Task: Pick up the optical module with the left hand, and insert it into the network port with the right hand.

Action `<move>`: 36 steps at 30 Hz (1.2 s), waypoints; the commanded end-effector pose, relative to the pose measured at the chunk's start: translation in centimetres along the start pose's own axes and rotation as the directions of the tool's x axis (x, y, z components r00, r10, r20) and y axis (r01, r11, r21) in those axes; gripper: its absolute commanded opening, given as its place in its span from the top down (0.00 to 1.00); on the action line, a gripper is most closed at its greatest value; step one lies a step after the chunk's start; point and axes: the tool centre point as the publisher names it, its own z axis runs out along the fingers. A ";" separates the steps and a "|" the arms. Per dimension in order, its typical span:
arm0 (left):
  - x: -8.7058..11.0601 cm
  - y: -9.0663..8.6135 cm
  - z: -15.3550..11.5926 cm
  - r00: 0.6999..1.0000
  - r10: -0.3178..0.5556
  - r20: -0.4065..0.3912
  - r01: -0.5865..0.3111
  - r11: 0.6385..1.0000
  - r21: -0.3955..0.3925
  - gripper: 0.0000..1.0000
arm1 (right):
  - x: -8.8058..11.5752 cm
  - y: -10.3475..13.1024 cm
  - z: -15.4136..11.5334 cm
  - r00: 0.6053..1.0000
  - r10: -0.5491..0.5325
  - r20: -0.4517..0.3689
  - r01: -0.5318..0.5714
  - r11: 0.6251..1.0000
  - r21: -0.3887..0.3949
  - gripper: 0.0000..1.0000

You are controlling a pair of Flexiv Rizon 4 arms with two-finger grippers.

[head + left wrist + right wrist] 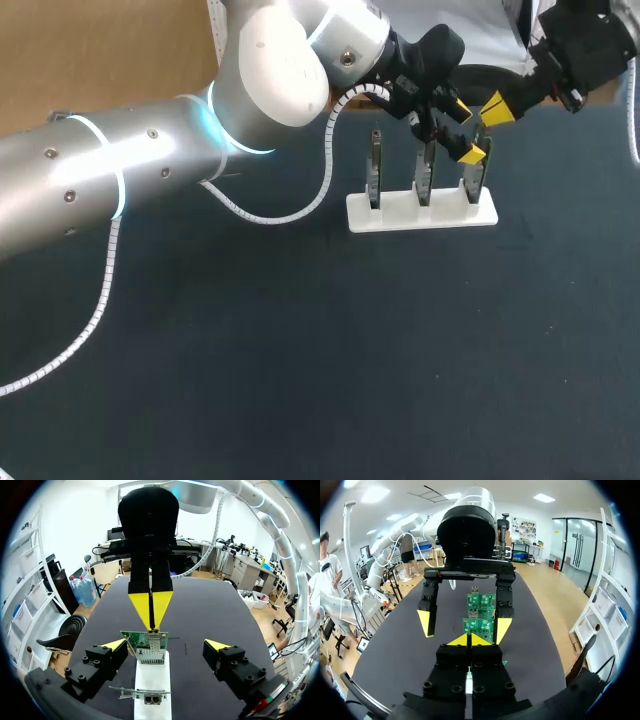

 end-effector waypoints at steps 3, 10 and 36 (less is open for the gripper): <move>-0.2 0.3 0.1 1.000 -0.002 -0.007 0.002 1.000 0.004 0.00 | 0.3 -0.1 0.3 1.000 0.007 -0.006 -0.007 1.000 -0.010 1.00; -0.2 0.3 0.1 1.000 -0.002 -0.007 0.002 1.000 0.004 0.00 | 0.8 0.1 0.6 1.000 0.021 -0.009 -0.021 1.000 -0.012 1.00; -0.2 0.3 0.1 1.000 -0.002 -0.007 0.002 1.000 0.004 0.00 | 1.2 0.4 0.8 0.999 0.041 0.005 -0.041 0.999 -0.001 1.00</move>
